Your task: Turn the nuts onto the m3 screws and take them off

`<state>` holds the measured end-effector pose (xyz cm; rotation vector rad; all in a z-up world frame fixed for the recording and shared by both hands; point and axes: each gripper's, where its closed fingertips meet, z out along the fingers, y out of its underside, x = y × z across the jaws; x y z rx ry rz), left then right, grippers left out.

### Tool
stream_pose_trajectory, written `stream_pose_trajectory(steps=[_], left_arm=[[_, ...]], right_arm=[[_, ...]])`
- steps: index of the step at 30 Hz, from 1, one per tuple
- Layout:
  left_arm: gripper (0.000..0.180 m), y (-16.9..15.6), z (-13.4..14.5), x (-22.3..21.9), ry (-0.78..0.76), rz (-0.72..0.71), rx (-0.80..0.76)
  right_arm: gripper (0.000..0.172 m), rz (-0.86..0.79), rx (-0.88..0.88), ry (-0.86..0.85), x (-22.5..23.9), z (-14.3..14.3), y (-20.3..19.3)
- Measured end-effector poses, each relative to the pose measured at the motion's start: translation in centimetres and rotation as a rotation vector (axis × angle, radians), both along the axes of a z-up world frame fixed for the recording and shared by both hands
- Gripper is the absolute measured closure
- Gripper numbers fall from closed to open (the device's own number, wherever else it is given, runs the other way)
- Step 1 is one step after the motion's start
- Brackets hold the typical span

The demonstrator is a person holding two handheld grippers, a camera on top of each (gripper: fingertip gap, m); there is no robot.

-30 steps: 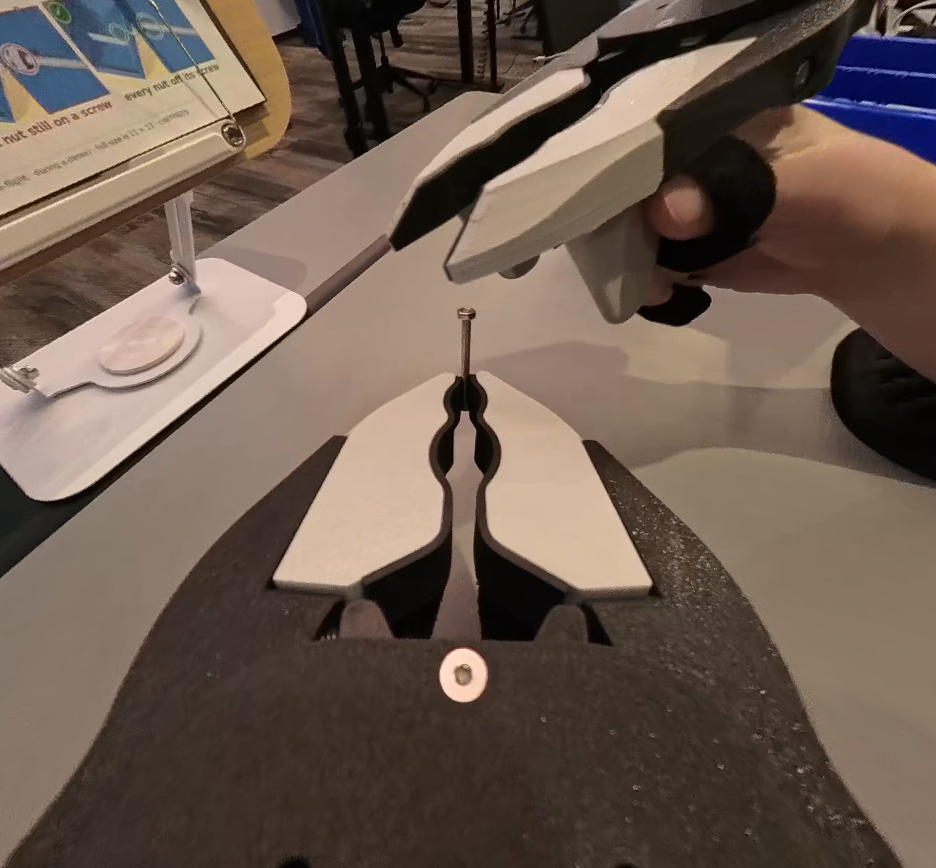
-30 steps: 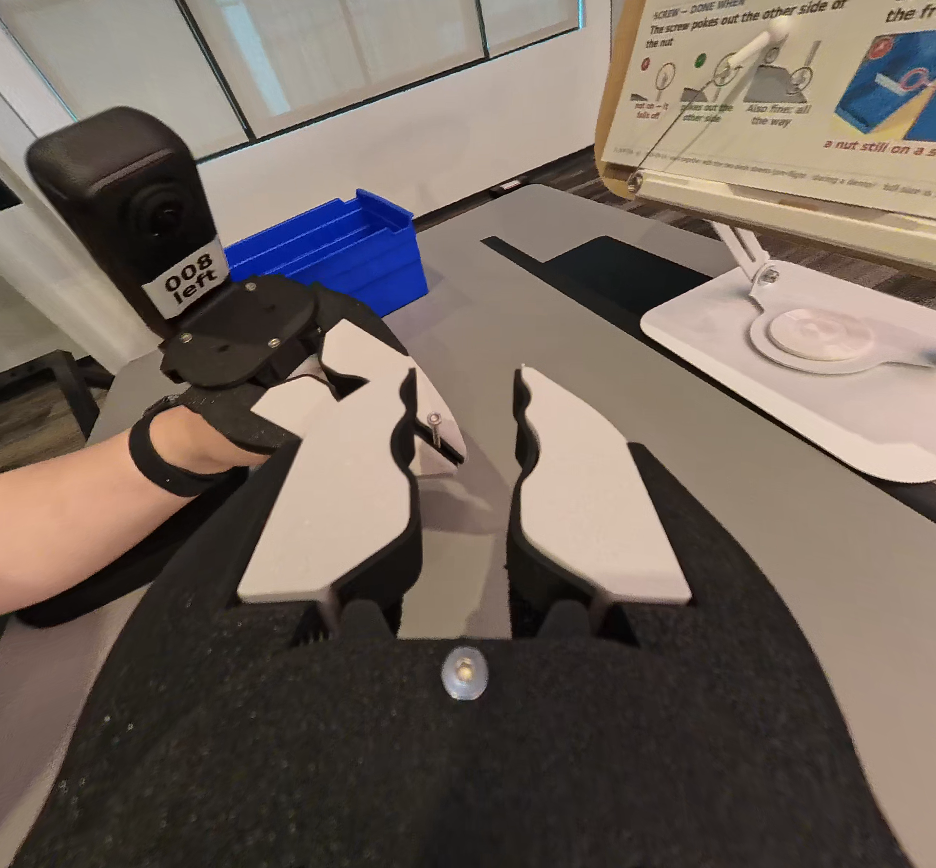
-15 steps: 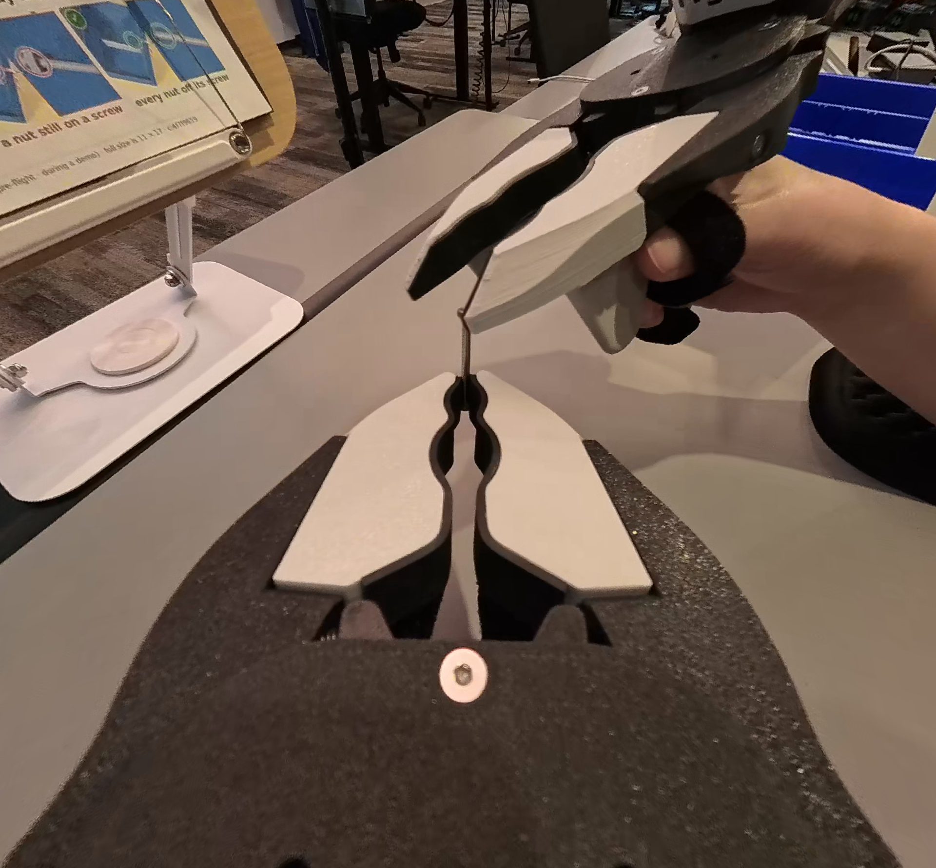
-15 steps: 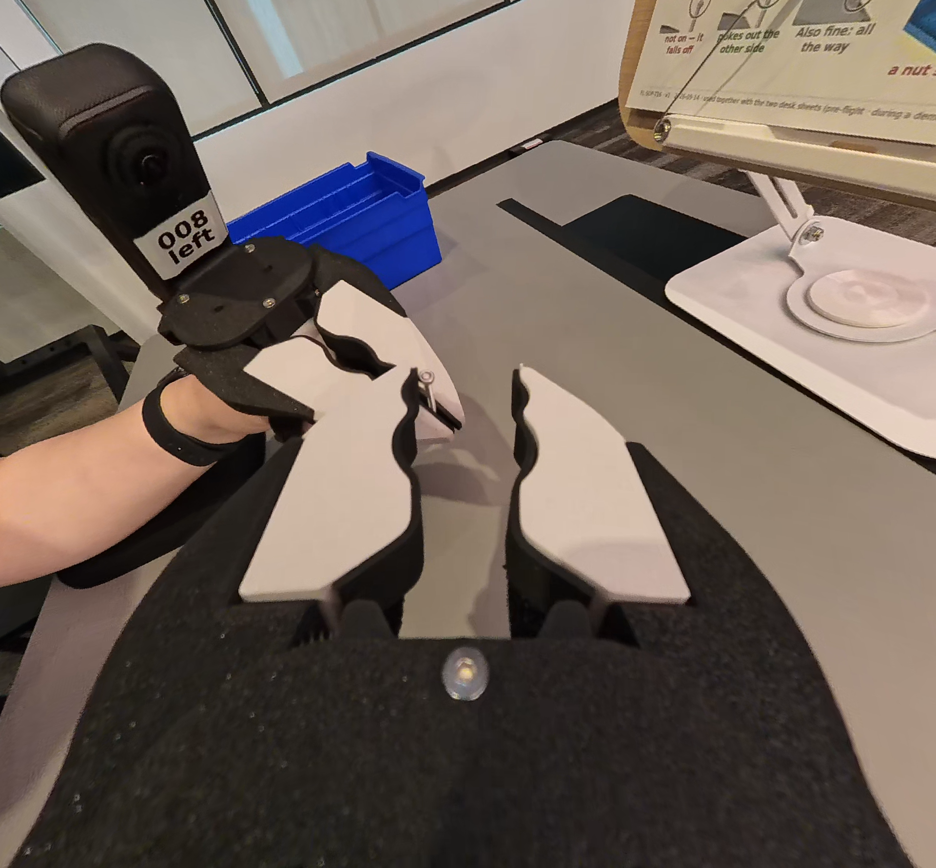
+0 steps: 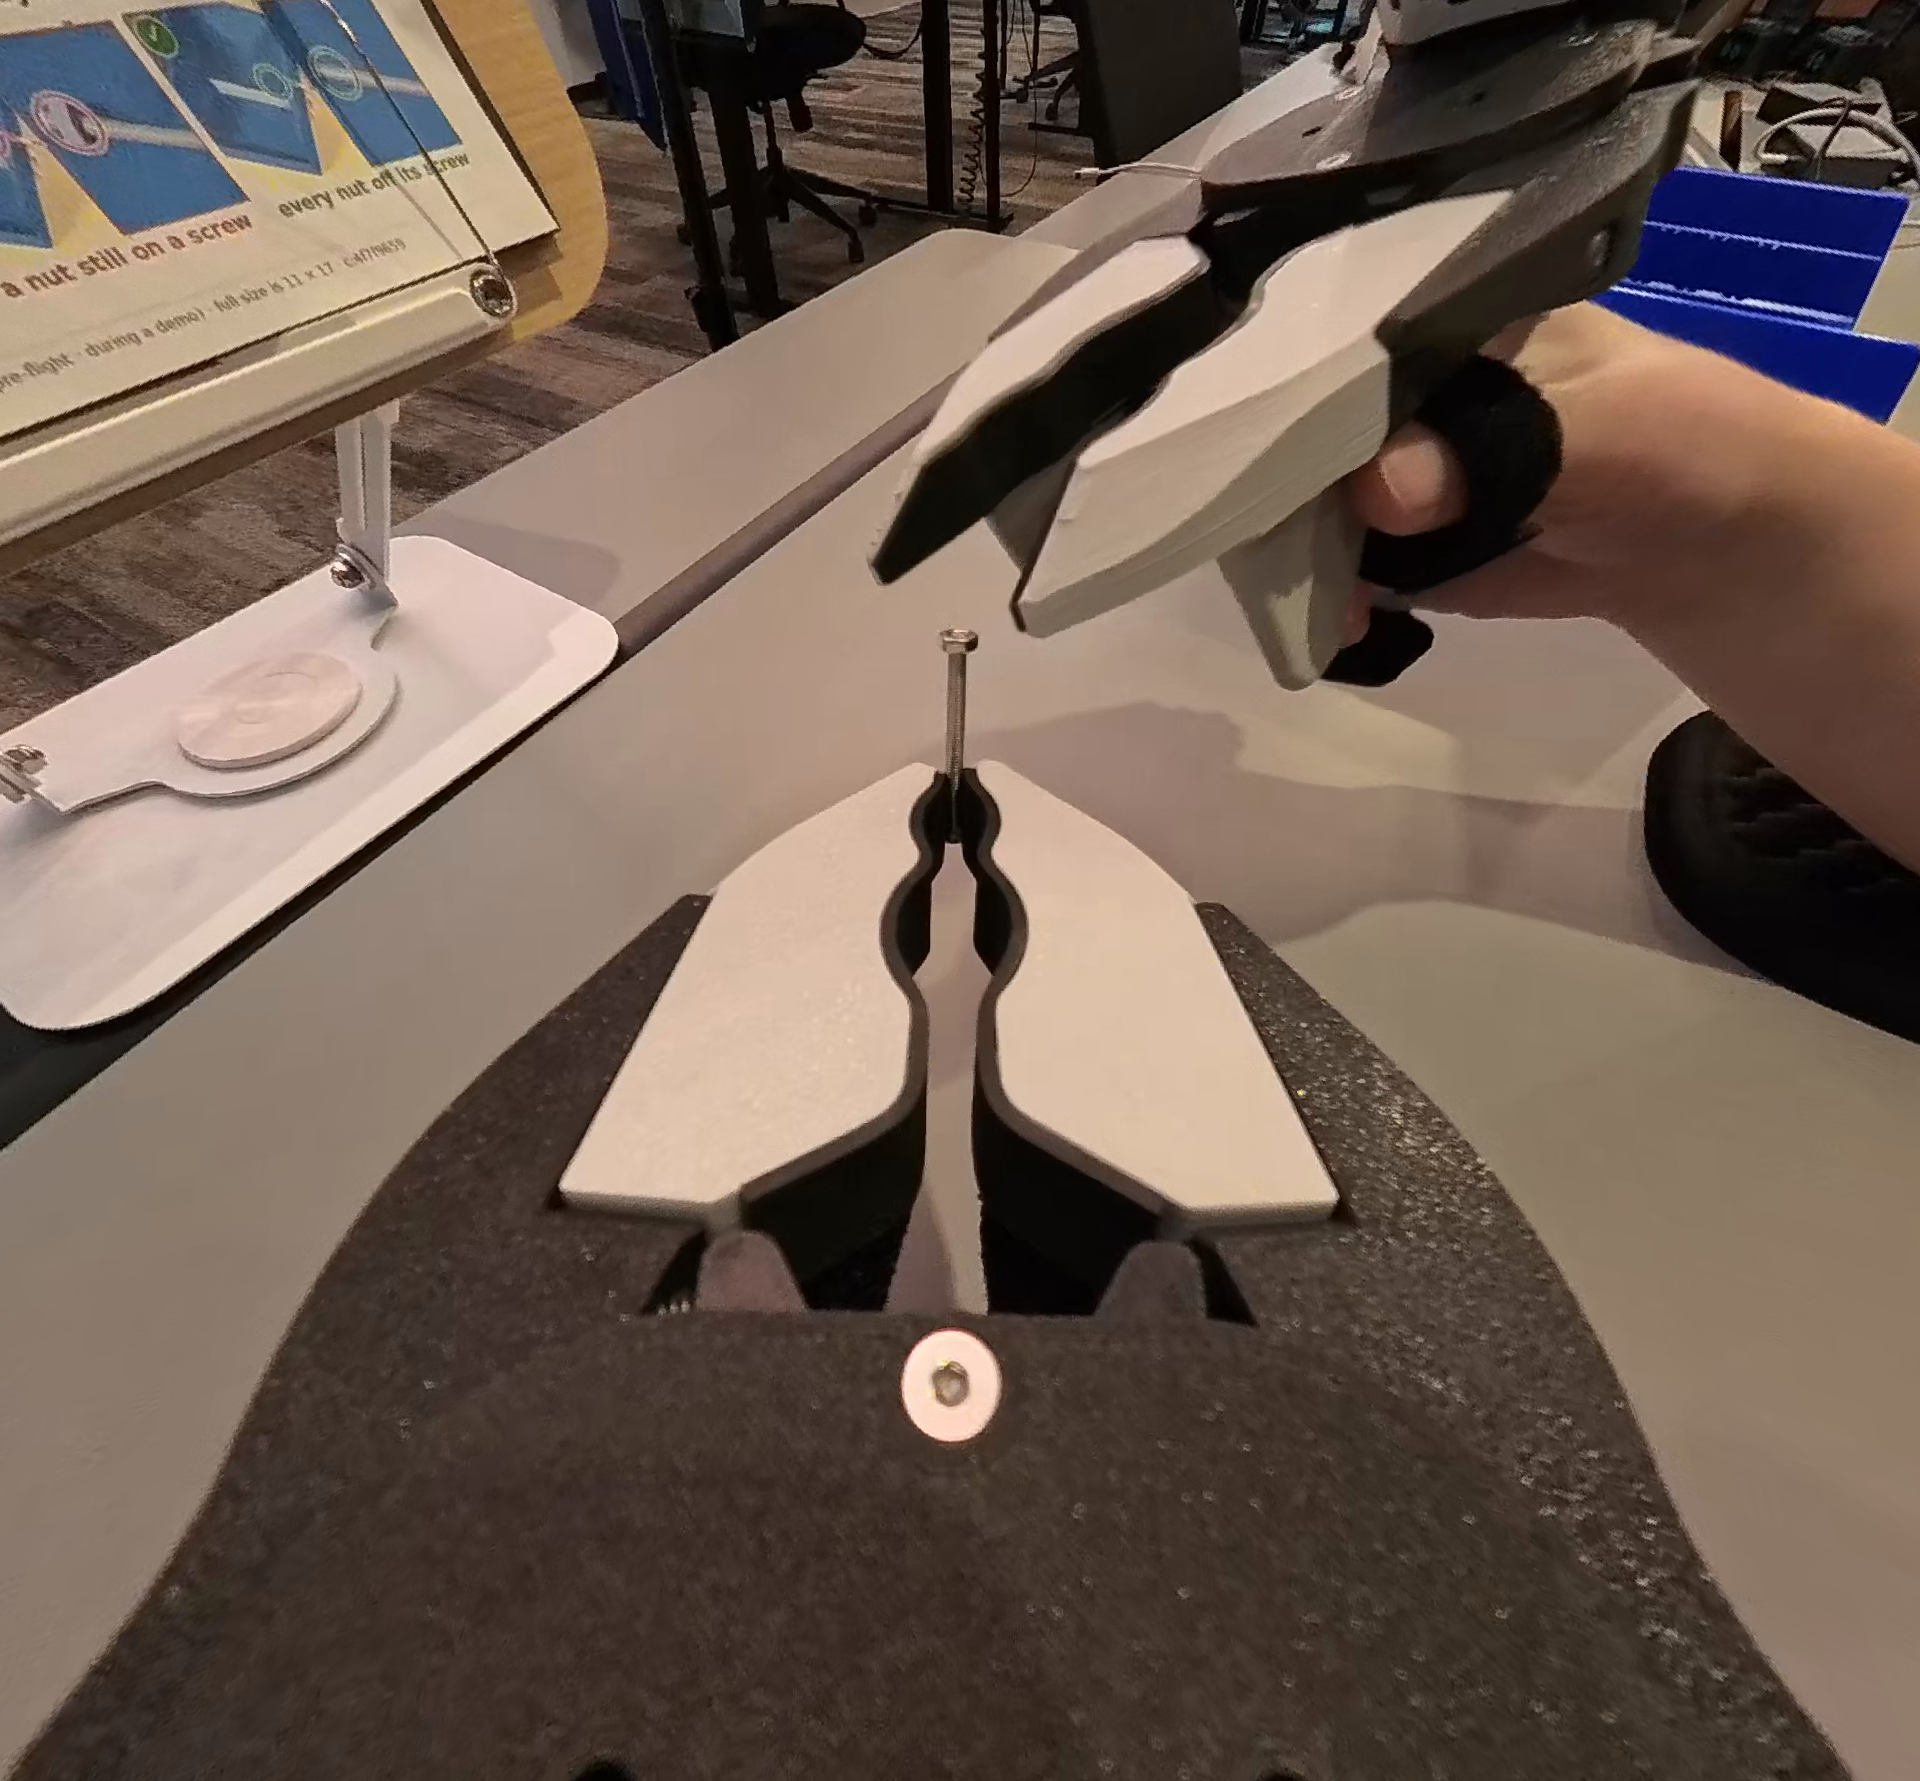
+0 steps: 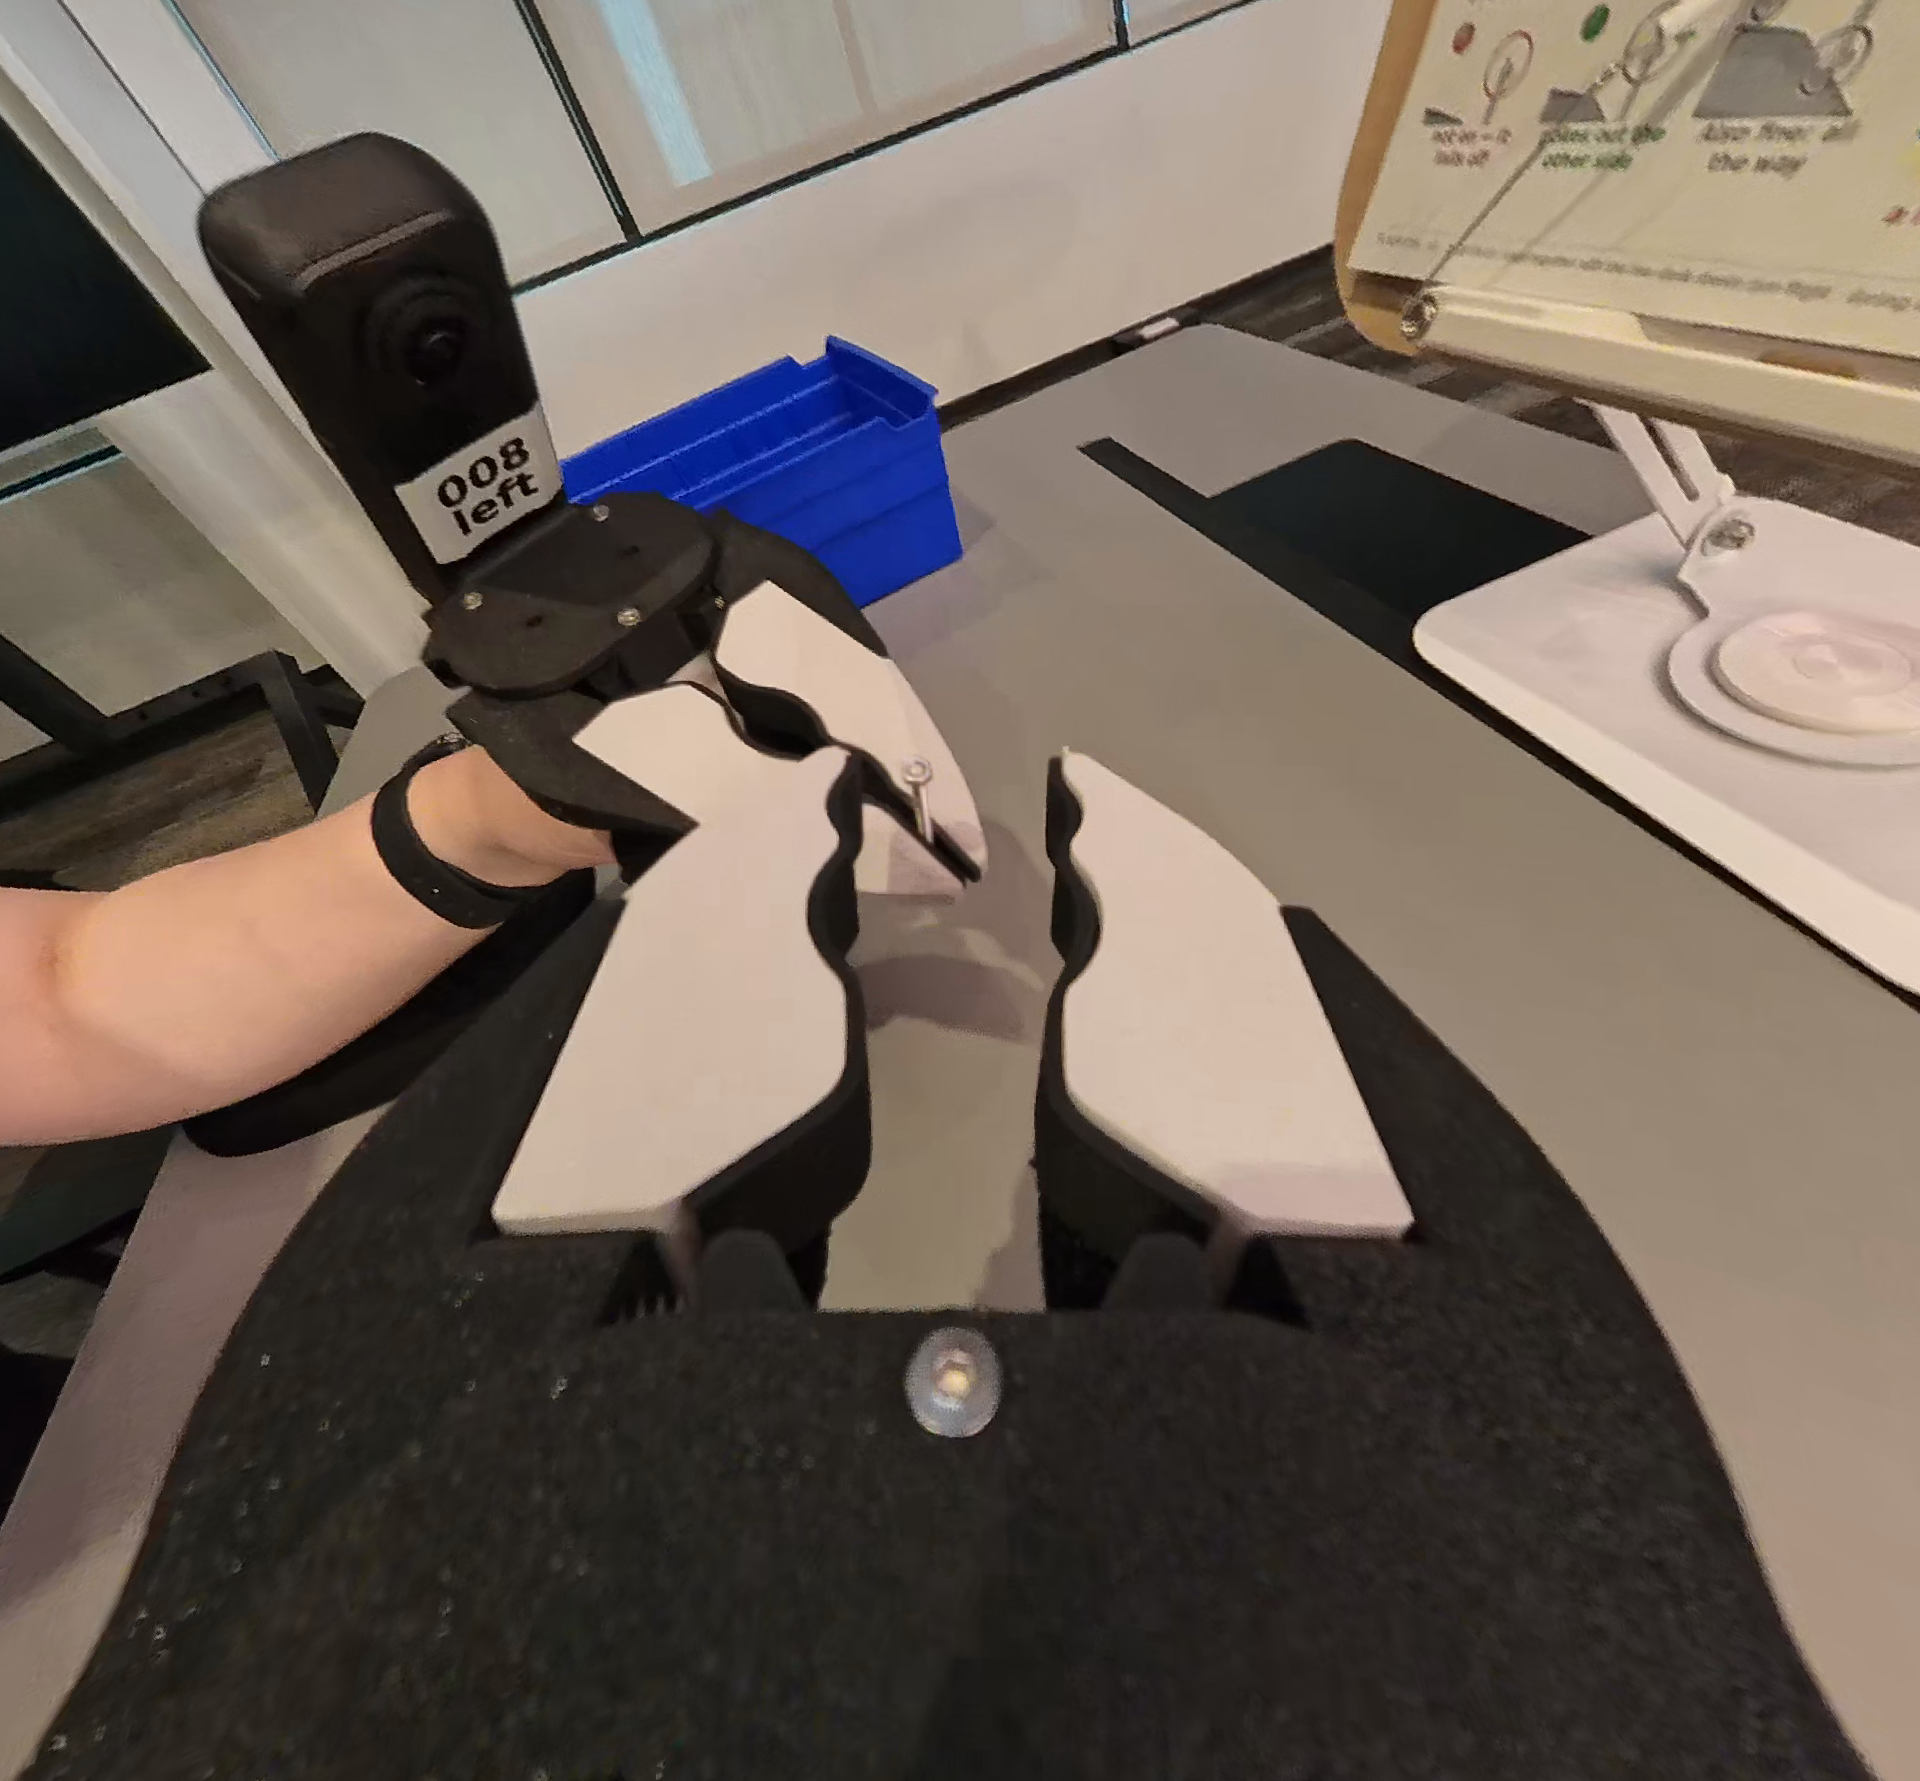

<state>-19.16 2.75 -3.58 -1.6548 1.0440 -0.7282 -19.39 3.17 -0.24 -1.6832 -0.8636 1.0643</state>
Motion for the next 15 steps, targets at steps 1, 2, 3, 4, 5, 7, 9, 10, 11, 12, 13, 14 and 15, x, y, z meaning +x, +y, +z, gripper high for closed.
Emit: stream_pose_trajectory(steps=[1,2,3,4,5,7,9,10,11,12,13,14,15], left_arm=[[0.178,0.0,0.0,0.0,-0.001,0.000,0.002],[0.179,-0.1,0.1,0.0,-0.003,-0.001,0.002],[0.178,-0.1,0.2,0.1,-0.005,-0.002,0.002],[0.178,-0.1,0.2,0.1,-0.008,-0.002,0.003],[0.178,-0.1,0.3,0.0,-0.010,-0.003,0.003],[0.179,-0.2,0.4,0.1,-0.011,-0.009,0.001],[0.178,-0.4,0.4,0.1,-0.012,-0.016,-0.001],[0.179,-0.4,0.4,0.1,-0.014,-0.020,-0.002],[0.178,-0.5,0.5,0.1,-0.017,-0.024,-0.004],[0.179,-0.6,0.5,0.2,-0.019,-0.029,-0.006],[0.179,-0.6,0.6,0.2,-0.020,-0.035,-0.006],[0.178,-0.8,0.6,0.2,-0.019,-0.043,-0.006],[0.178,-1.0,0.6,0.2,-0.015,-0.057,-0.007]], right_arm=[[0.139,0.000,0.005,-0.006,-0.2,0.0,-0.1],[0.139,-0.002,0.008,-0.018,-0.3,-0.1,-0.1],[0.140,0.002,0.009,-0.032,-0.5,-0.3,-0.2],[0.141,0.008,0.009,-0.043,-0.7,-0.5,-0.3],[0.144,0.011,0.011,-0.050,-0.8,-0.6,-0.3],[0.156,0.023,0.017,-0.046,-0.9,-0.6,-0.5],[0.167,0.051,0.023,-0.033,-1.0,-0.4,-0.8],[0.167,0.054,0.025,-0.029,-1.0,-0.3,-0.9],[0.167,0.059,0.030,-0.027,-1.0,-0.3,-0.9],[0.167,0.064,0.034,-0.025,-1.0,-0.2,-1.0],[0.167,0.071,0.040,-0.024,-1.0,-0.1,-1.1],[0.167,0.081,0.048,-0.026,-1.0,-0.1,-1.2],[0.167,0.099,0.059,-0.030,-1.0,-0.1,-1.5]])
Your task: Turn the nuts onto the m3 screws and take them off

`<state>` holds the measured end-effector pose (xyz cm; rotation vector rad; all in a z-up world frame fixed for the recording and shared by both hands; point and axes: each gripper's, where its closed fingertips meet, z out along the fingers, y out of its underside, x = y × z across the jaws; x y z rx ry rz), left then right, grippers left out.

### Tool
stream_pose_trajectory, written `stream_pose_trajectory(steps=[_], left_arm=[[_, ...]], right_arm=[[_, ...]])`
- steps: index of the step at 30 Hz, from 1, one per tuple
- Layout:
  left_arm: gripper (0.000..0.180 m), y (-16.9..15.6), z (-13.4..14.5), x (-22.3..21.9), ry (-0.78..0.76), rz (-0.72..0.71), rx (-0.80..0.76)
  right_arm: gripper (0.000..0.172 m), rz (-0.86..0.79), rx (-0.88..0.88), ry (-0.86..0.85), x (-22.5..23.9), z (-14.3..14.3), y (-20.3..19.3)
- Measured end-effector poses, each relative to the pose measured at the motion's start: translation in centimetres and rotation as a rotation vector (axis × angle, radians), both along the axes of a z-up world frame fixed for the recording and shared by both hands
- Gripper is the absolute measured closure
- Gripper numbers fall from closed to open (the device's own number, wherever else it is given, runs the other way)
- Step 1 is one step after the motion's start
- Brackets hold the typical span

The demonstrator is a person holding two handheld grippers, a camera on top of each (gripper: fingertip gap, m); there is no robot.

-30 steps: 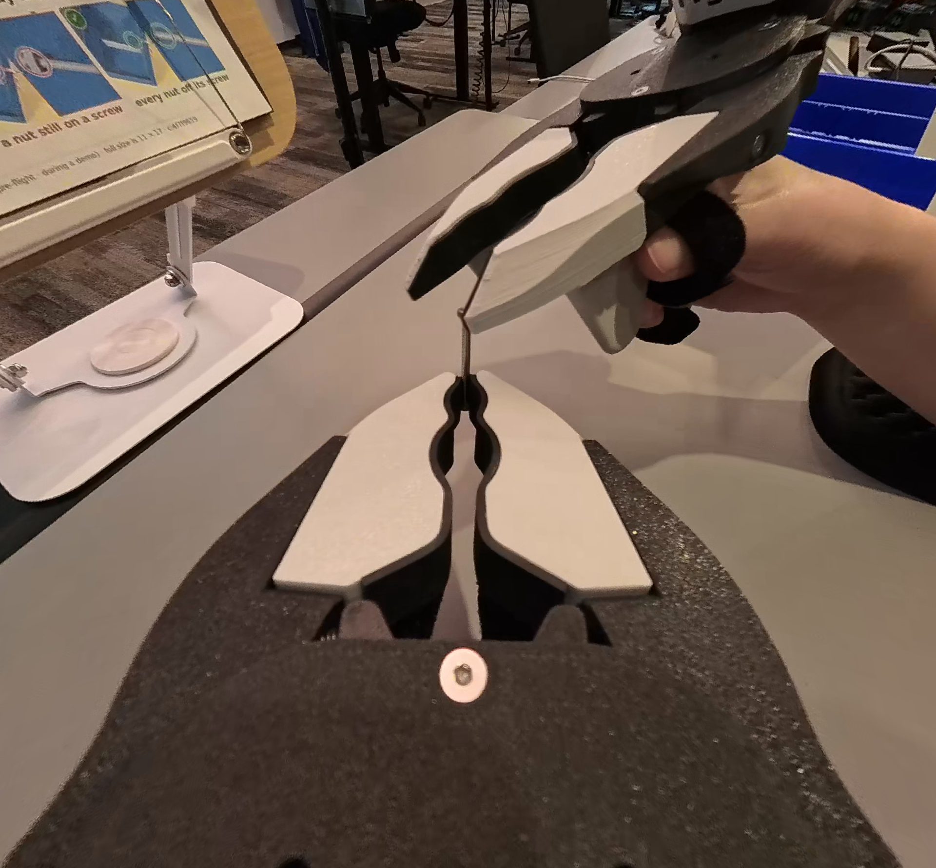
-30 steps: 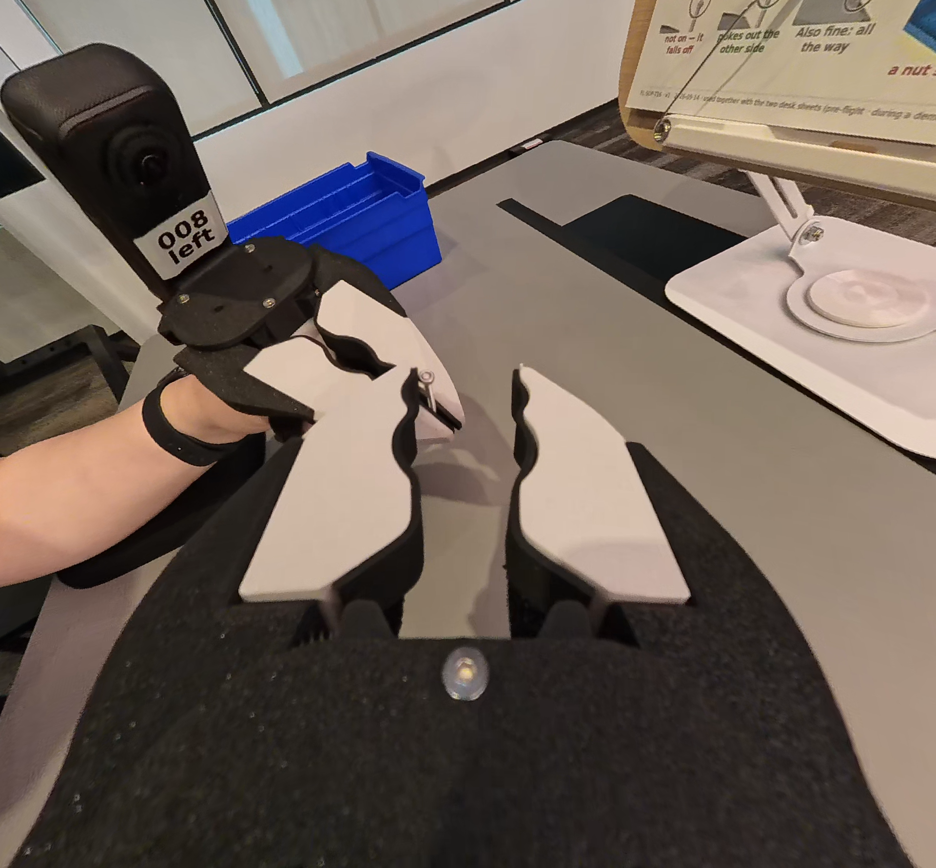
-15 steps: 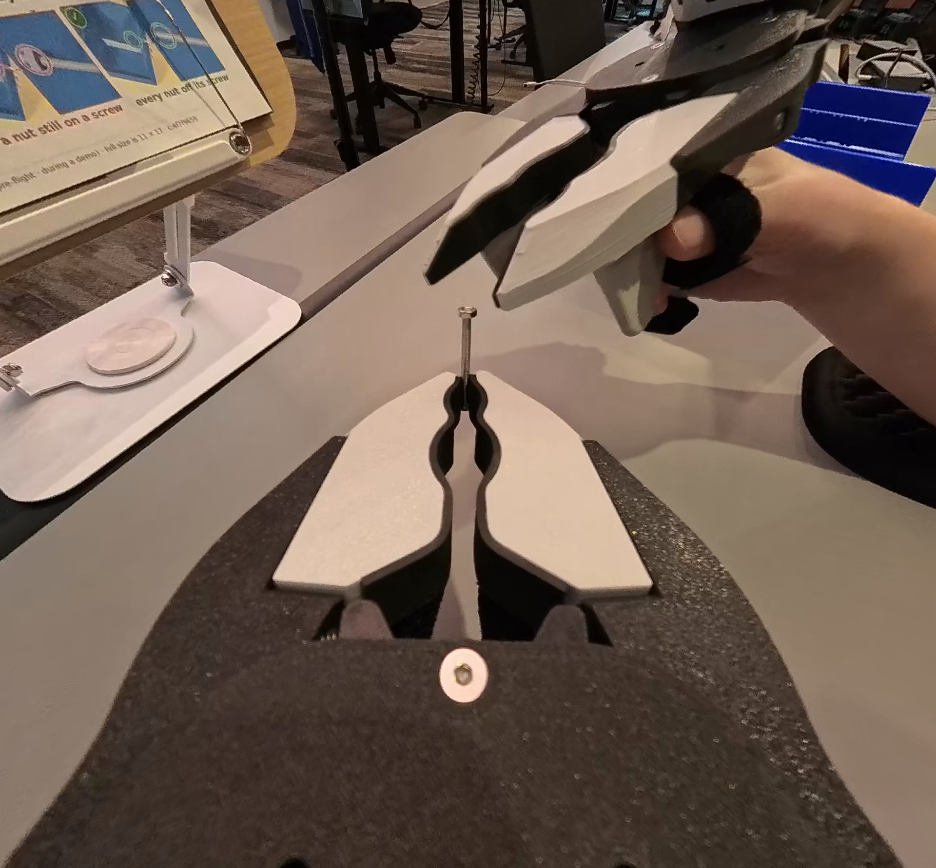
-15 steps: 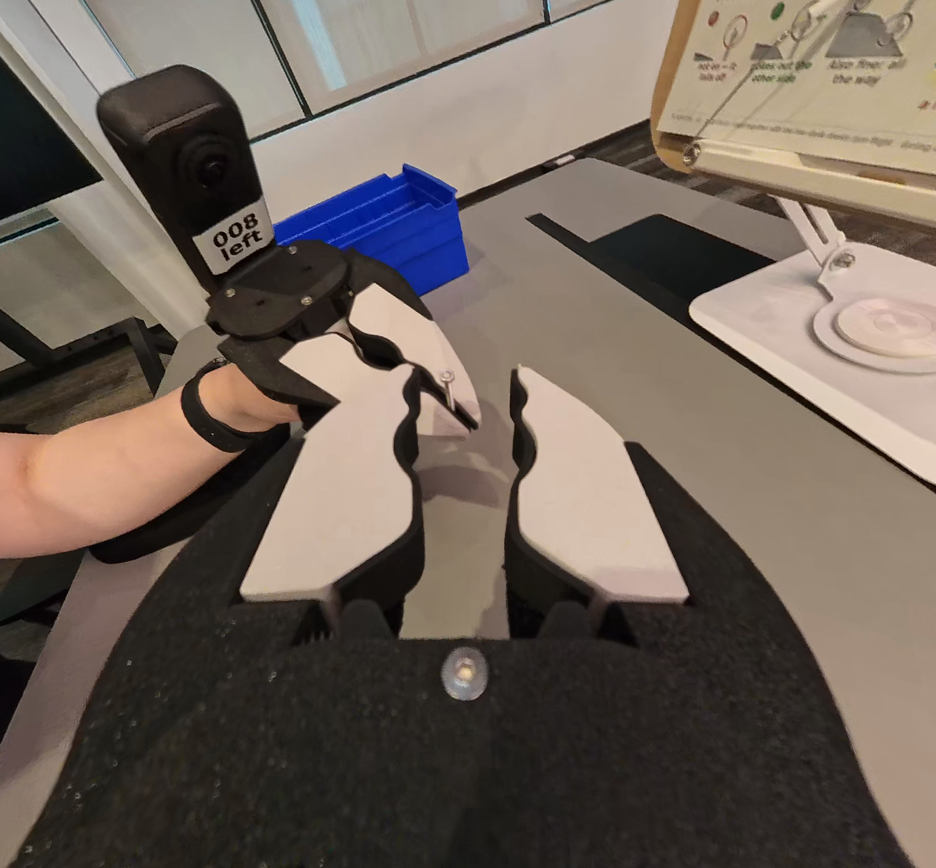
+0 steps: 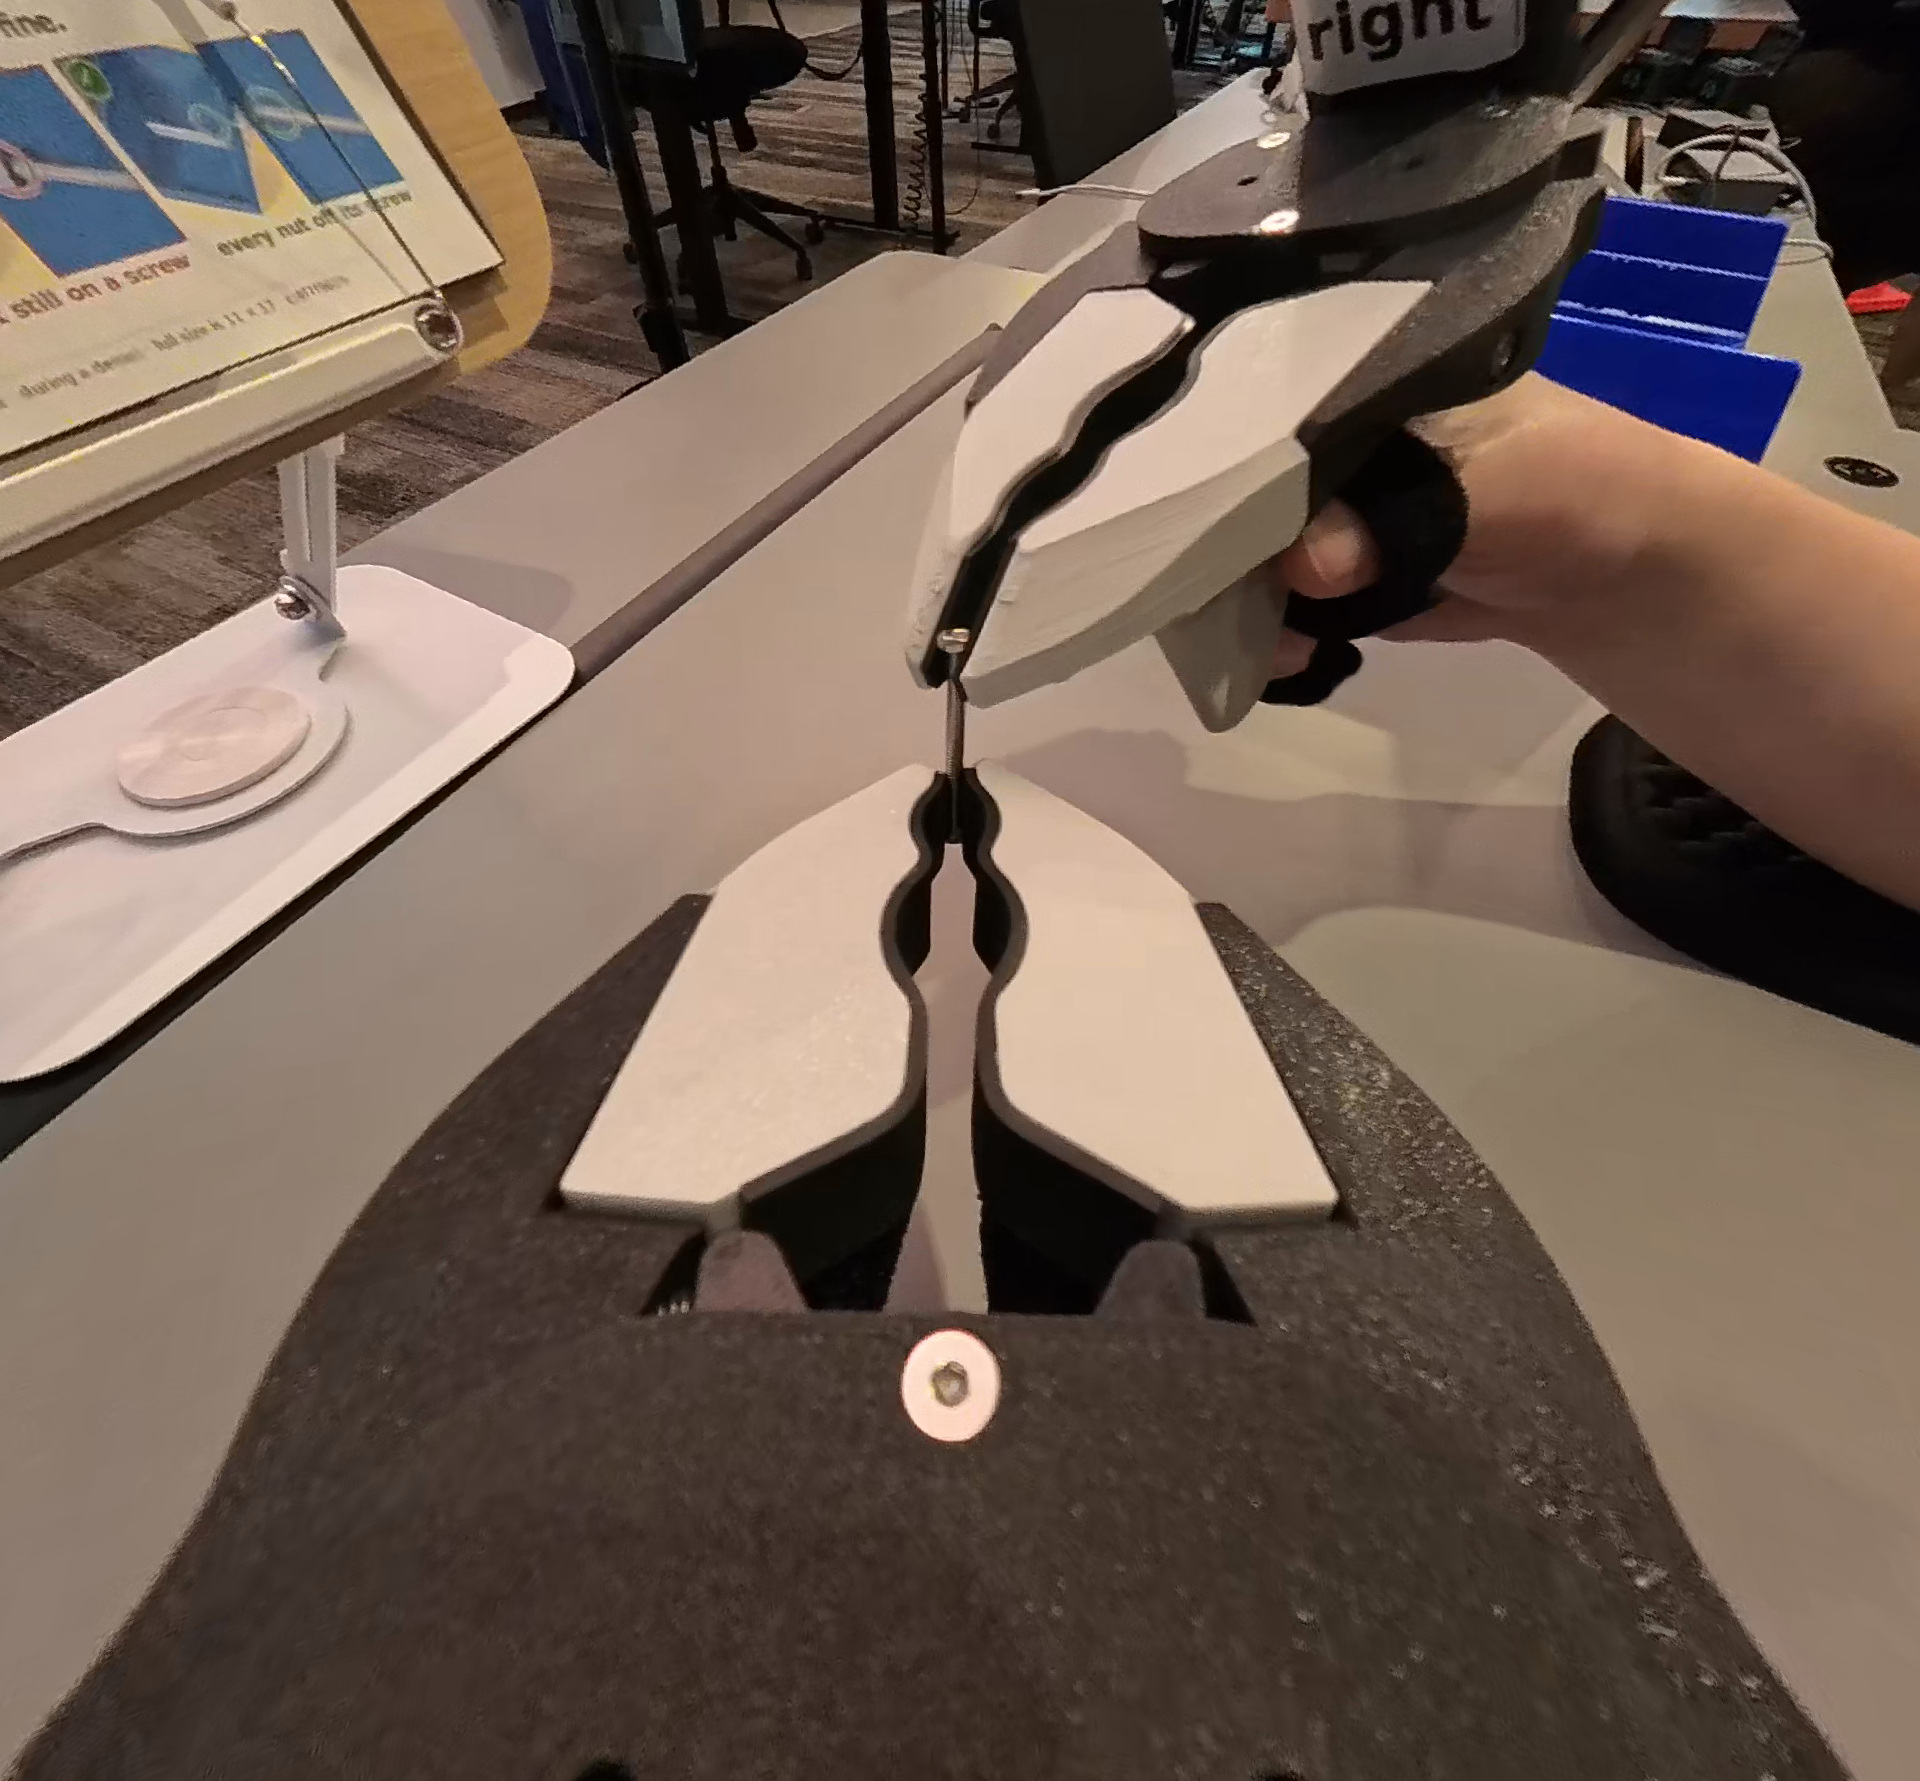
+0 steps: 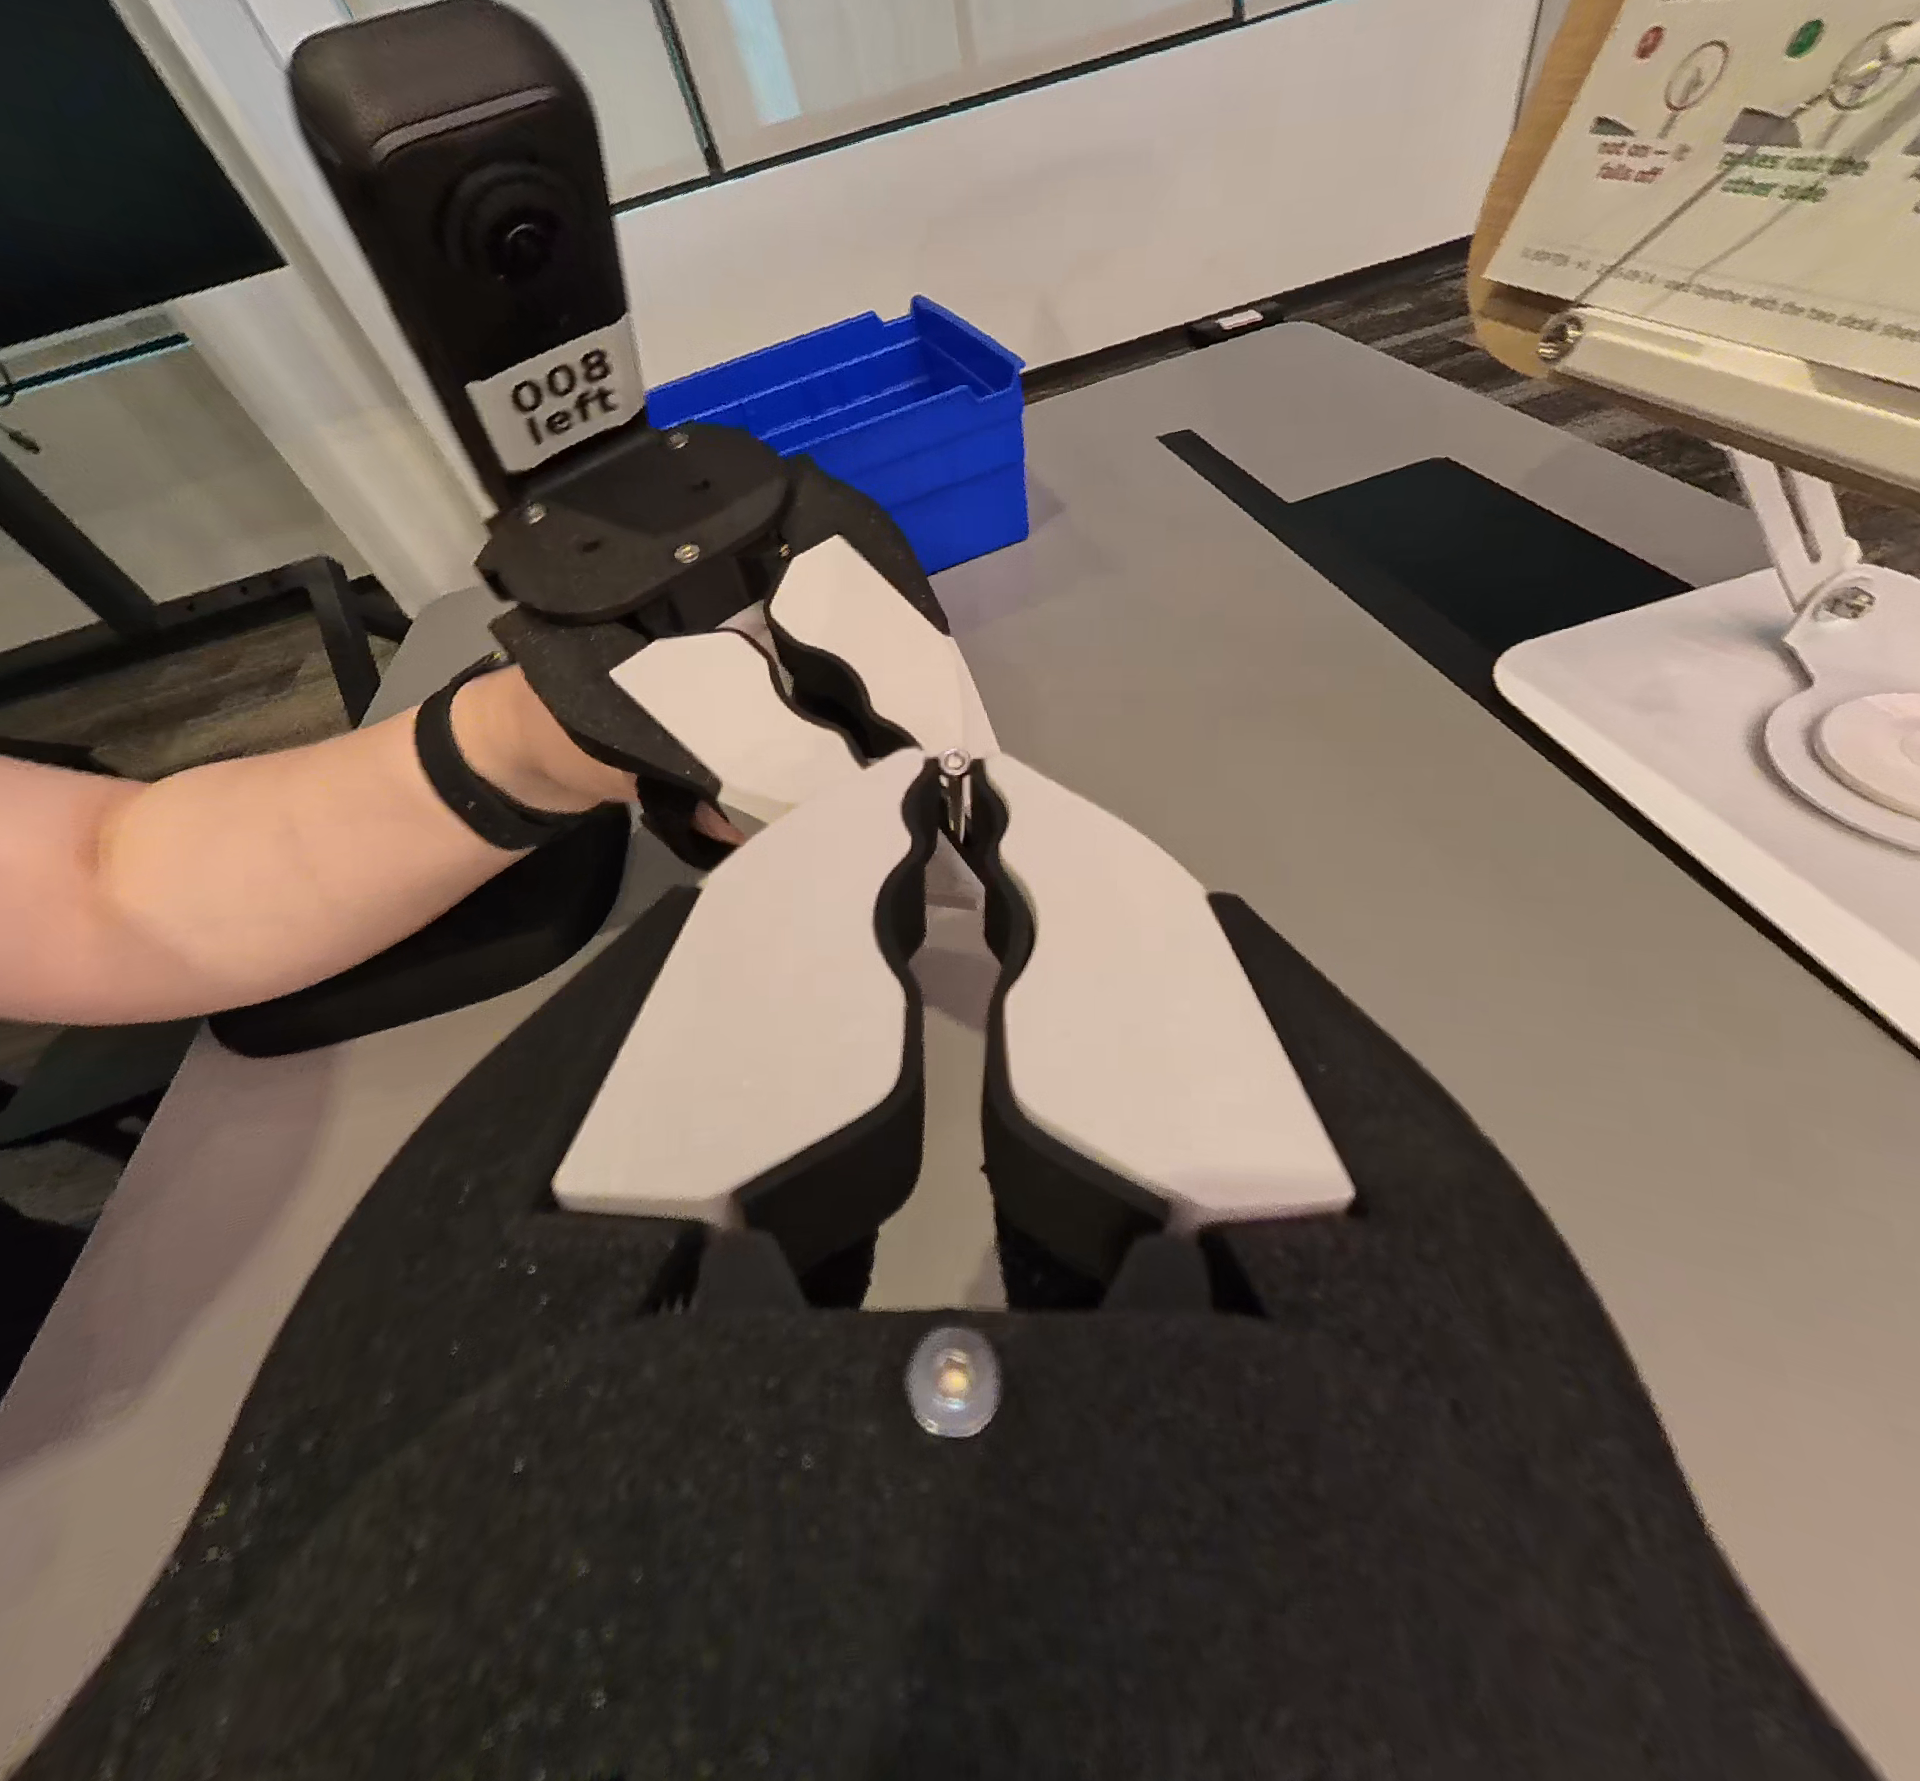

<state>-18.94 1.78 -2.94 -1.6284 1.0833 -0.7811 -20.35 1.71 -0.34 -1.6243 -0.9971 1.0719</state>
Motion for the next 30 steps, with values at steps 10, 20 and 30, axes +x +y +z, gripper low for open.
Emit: stream_pose_trajectory(steps=[10,20,30], left_arm=[[0.179,-7.6,2.0,0.3,-0.116,-0.494,-0.172],[0.179,-8.1,1.5,0.0,-0.095,-0.526,-0.194],[0.179,-0.3,5.3,-1.4,-0.256,0.019,0.100]], right_arm=[[0.167,0.416,0.232,0.029,0.4,1.7,-7.0],[0.133,0.339,0.252,0.001,0.1,1.9,-6.3],[0.134,-0.220,0.290,0.179,-0.5,5.3,0.3]])
